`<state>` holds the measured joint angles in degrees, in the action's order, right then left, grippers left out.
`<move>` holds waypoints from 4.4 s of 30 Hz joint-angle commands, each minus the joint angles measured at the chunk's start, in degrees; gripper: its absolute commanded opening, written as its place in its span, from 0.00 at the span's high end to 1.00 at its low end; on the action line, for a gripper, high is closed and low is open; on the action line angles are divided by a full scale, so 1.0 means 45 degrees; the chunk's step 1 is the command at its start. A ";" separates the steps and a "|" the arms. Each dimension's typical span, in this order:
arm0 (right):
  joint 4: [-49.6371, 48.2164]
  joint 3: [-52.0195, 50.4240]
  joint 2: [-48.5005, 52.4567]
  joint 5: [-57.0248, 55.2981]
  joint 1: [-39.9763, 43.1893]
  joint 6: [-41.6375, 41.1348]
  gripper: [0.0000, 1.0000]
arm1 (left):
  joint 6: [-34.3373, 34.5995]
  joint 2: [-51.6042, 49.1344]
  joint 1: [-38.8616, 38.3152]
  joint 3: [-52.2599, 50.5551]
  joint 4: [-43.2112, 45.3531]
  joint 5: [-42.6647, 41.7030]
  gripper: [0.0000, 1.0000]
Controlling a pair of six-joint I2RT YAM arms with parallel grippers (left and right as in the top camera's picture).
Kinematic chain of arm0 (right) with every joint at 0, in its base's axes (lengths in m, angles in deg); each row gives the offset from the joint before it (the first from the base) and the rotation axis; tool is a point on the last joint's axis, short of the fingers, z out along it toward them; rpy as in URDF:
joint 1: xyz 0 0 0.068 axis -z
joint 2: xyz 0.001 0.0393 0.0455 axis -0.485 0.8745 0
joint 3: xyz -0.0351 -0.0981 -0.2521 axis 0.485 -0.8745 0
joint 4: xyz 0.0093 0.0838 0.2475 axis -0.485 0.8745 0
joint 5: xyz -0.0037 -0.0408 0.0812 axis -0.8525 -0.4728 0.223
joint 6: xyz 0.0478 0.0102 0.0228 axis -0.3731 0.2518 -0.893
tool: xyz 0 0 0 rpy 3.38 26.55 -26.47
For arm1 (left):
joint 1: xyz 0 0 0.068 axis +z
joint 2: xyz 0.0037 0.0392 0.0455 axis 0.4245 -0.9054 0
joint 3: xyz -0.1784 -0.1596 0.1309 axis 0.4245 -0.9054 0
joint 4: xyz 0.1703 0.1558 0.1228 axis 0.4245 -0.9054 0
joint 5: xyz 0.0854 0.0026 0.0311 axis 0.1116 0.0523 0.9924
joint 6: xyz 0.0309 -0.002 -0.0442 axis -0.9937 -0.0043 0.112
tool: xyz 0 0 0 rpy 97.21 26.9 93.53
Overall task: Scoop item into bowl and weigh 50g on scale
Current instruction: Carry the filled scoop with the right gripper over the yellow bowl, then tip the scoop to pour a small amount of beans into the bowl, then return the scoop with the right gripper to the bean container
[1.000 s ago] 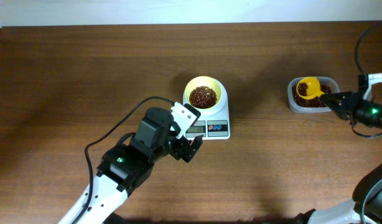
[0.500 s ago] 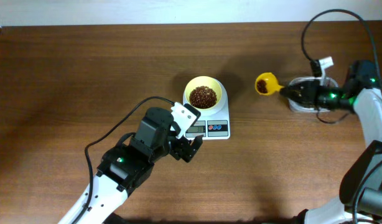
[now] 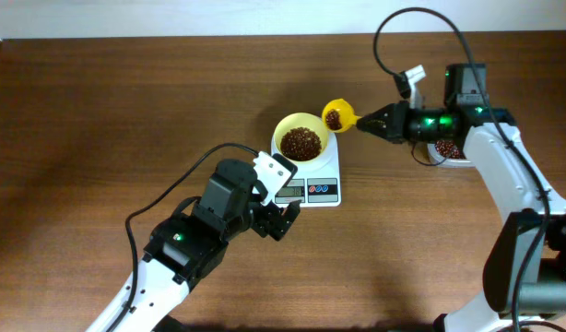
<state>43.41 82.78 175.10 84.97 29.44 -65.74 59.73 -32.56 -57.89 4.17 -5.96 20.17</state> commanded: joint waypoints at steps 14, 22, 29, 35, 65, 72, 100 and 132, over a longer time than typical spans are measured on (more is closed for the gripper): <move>-0.0981 0.0219 0.0029 -0.3774 -0.2341 0.3662 0.96 | 0.0160 -0.0015 -0.0019 -0.0107 0.0010 -0.0044 0.01; -0.0976 0.0219 0.0029 -0.3779 -0.2948 0.7635 0.96 | 0.0165 -0.0015 -0.0019 -0.0107 0.0010 -0.0044 0.01; -0.0981 0.0219 0.0034 -0.3857 -0.2934 1.1210 0.96 | 0.0165 -0.0015 -0.0019 -0.0107 0.0010 -0.0044 0.01; -0.1025 0.0219 0.0034 -0.5357 -0.2914 1.1982 0.96 | 0.0160 -0.0015 -0.0019 -0.0107 0.0010 -0.0044 0.01; -0.2127 0.0219 0.0034 -0.5503 -0.2900 1.3420 0.96 | 0.0165 -0.0015 -0.0019 -0.0107 0.0010 -0.0044 0.01; -0.2142 0.0219 0.0029 -0.5503 -0.2900 1.4664 0.96 | 0.0165 -0.0015 -0.0019 -0.0107 0.0010 -0.0044 0.01; -0.1715 0.0554 -0.0092 -0.5139 0.2074 -0.2691 0.96 | 0.0165 -0.0015 -0.0019 -0.0107 -0.0175 -0.0044 0.01; 0.2943 0.0418 -0.1865 -1.4804 0.2506 0.0525 0.96 | 0.0165 -0.0015 -0.0019 -0.0107 -0.0175 -0.0044 0.01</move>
<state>56.46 84.70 167.60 21.06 40.61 -65.35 59.73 -32.65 -57.89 4.17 -6.85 20.17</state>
